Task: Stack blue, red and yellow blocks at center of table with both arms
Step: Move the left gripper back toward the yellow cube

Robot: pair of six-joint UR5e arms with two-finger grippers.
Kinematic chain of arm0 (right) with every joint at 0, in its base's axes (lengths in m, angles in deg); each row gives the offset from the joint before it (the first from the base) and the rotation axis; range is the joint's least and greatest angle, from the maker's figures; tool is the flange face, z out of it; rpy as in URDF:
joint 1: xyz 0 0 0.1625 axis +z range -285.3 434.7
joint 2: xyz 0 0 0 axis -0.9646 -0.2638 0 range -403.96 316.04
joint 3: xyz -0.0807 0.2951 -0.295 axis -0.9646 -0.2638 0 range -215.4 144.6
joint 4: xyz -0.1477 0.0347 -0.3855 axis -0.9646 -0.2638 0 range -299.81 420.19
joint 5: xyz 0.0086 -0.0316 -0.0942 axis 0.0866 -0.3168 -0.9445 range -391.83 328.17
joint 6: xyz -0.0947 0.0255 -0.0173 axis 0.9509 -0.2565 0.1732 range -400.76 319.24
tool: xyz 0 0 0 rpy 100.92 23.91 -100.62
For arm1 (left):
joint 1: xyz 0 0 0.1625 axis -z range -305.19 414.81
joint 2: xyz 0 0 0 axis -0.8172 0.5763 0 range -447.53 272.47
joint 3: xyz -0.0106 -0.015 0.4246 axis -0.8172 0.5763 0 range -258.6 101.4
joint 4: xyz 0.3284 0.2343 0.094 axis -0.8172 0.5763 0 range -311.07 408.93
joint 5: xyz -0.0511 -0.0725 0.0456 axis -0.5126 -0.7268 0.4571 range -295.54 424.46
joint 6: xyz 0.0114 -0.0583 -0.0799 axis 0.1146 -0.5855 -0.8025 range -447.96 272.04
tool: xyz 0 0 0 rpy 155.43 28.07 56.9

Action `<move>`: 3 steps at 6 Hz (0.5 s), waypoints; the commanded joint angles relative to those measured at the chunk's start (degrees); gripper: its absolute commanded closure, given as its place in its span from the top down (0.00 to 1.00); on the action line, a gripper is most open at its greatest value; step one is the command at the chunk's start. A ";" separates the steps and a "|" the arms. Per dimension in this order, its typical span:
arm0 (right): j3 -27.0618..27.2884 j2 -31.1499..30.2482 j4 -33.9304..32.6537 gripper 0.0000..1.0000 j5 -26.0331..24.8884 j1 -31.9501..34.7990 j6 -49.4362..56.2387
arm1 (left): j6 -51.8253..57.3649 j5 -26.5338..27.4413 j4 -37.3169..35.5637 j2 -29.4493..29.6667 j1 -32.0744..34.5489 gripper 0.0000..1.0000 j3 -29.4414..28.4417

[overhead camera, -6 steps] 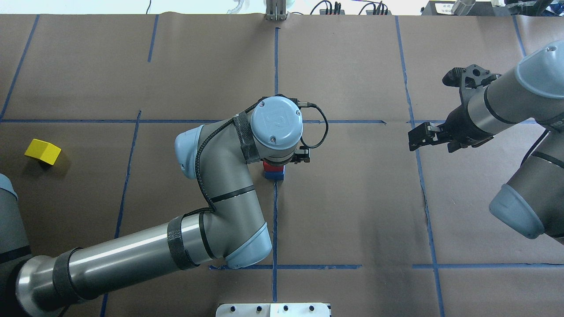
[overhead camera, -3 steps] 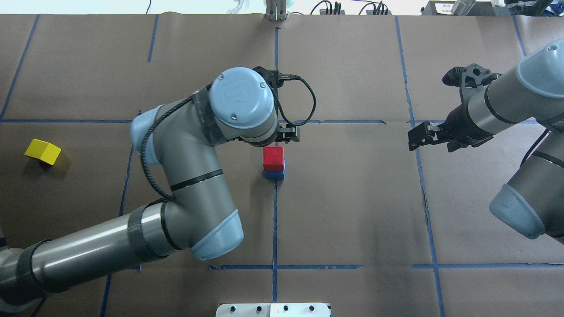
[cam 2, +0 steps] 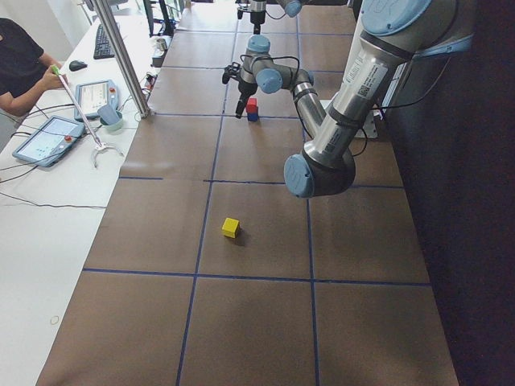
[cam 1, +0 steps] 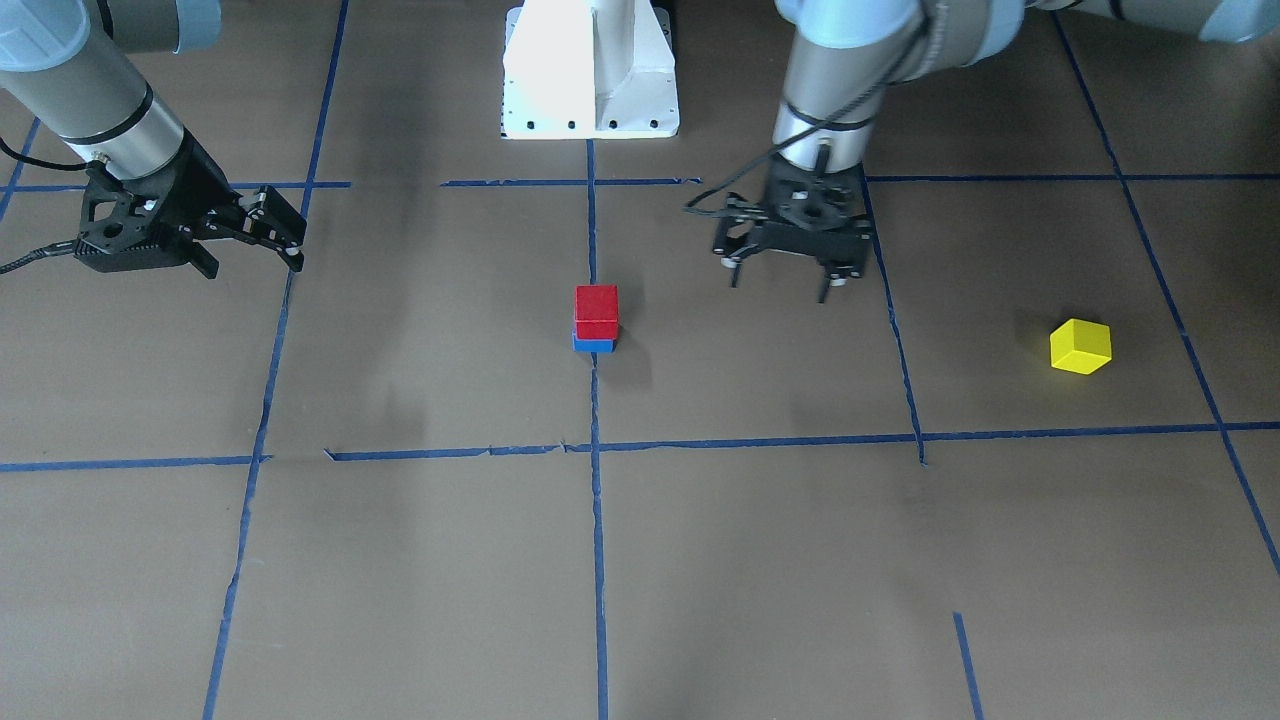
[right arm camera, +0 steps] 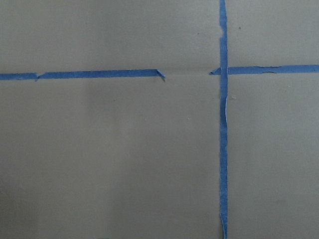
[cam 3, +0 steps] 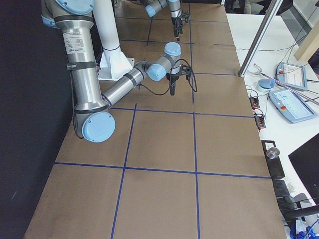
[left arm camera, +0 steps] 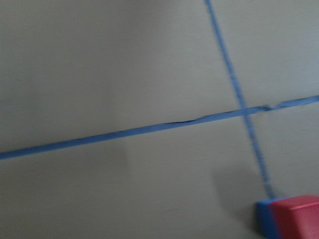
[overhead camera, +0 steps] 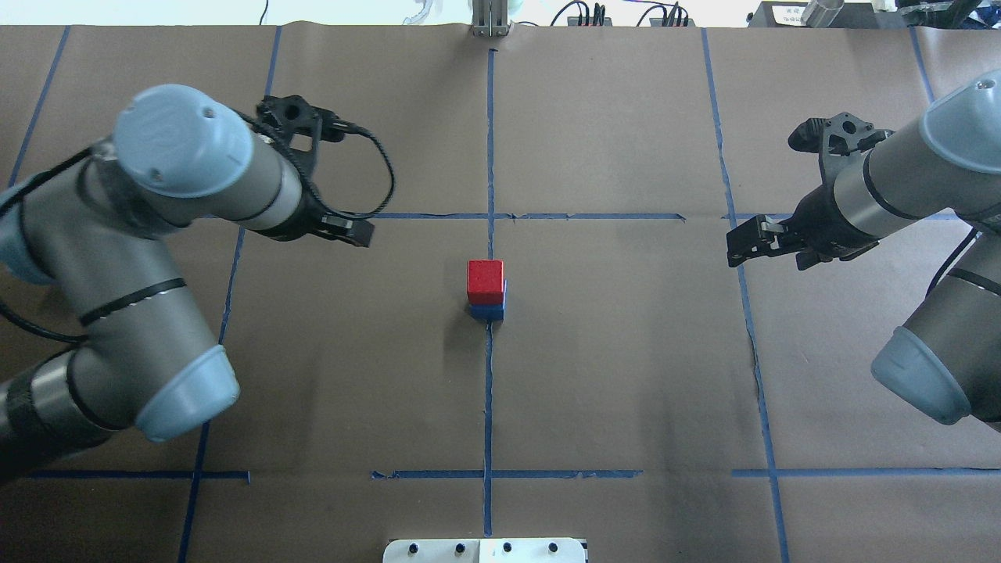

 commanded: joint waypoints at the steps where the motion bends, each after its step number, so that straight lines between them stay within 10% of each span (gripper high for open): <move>1: -0.16 -0.10 0.00 1.00 -0.06 0.06 0.02 | 16.22 -9.83 4.86 -13.70 11.21 1.00 1.08; 3: -0.24 -0.10 0.00 1.00 -0.15 -0.02 0.02 | 26.43 -20.75 12.59 -19.82 22.20 1.00 -9.39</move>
